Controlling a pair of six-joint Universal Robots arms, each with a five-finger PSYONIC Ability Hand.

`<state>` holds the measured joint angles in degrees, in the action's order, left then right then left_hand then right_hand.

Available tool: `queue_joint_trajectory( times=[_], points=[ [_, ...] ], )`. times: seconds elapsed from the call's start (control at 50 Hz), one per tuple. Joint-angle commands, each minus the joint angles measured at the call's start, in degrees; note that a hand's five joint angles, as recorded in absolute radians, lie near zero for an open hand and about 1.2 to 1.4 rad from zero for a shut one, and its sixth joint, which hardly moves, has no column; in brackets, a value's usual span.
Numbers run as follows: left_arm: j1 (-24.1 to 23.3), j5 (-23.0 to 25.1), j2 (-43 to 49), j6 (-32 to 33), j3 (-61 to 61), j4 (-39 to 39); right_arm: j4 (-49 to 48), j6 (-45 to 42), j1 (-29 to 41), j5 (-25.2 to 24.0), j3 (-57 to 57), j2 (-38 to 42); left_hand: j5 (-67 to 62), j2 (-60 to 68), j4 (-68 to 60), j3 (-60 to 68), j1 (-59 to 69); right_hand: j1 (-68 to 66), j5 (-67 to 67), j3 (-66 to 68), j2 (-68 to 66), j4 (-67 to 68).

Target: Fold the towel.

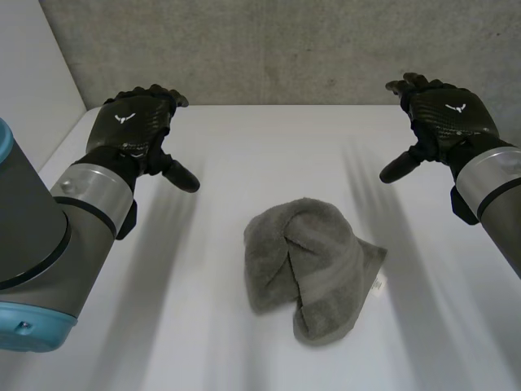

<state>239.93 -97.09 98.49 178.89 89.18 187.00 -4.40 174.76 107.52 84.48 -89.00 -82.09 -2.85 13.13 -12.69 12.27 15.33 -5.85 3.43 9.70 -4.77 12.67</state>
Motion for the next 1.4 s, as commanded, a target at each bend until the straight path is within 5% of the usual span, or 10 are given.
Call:
queue_joint_trajectory(
  times=[0.02,0.32,0.56,0.68,0.78,0.88,1.0,1.18,1.32,1.4],
  points=[
    [-0.6,0.5,0.7,-0.4,-0.1,-1.7,11.5,-6.8,0.4,-2.7,1.5,-2.5,2.6,-2.9,2.7,-2.3,-5.1,5.9,-3.4,0.3,4.8,-2.7],
    [-3.2,6.8,13.9,-3.6,-5.9,-6.1,14.4,-7.3,6.3,-2.7,-10.7,-6.9,2.3,-2.6,2.7,-2.3,-4.8,4.2,-3.4,0.3,3.1,-2.7],
    [-6.0,8.4,23.2,-3.6,-11.0,-7.6,1.1,-6.1,13.4,2.1,-18.3,-1.3,-1.7,1.5,2.7,-2.3,-0.7,0.6,-3.4,0.3,-0.4,-2.7],
    [-8.0,8.6,26.4,-3.5,-12.6,-7.6,-2.4,-6.1,14.4,1.9,-17.8,3.8,-16.4,16.1,2.7,-2.3,13.9,-15.5,7.9,0.3,-16.6,-2.7],
    [-8.5,8.6,26.7,-3.6,-12.8,-7.6,-2.6,-6.1,14.6,0.1,-16.6,6.2,-38.6,38.3,2.7,-2.3,36.1,-36.2,28.6,0.3,-37.3,-2.7],
    [-8.4,8.4,25.0,-3.8,-13.0,-8.1,-2.3,-6.0,14.6,-3.4,-13.4,7.0,-67.1,66.8,2.7,-2.3,64.6,-73.3,65.7,0.3,-74.3,-2.7],
    [-7.6,8.5,18.4,-3.8,-13.2,-11.8,-0.3,-6.1,14.2,-5.8,-8.2,2.8,-67.1,66.9,2.7,-2.3,64.7,-74.1,66.6,0.3,-75.2,-2.7],
    [-1.8,11.7,-1.3,-4.2,-15.5,-18.8,8.9,0.1,12.1,-16.7,7.0,-3.3,-67.1,66.9,2.7,-2.3,64.7,-74.1,66.6,0.3,-75.2,-2.7],
    [3.9,14.1,-5.5,-4.1,-15.8,-19.6,9.9,2.3,7.8,-21.6,13.9,0.0,-66.7,66.4,2.7,-2.3,64.2,-74.1,66.6,0.3,-75.2,-2.7],
    [6.0,15.4,0.4,-4.0,-14.5,-19.6,10.3,0.6,7.8,-22.3,19.1,10.5,-60.3,60.0,2.7,-2.3,57.8,-74.1,66.6,0.3,-75.2,-2.7]
  ],
)
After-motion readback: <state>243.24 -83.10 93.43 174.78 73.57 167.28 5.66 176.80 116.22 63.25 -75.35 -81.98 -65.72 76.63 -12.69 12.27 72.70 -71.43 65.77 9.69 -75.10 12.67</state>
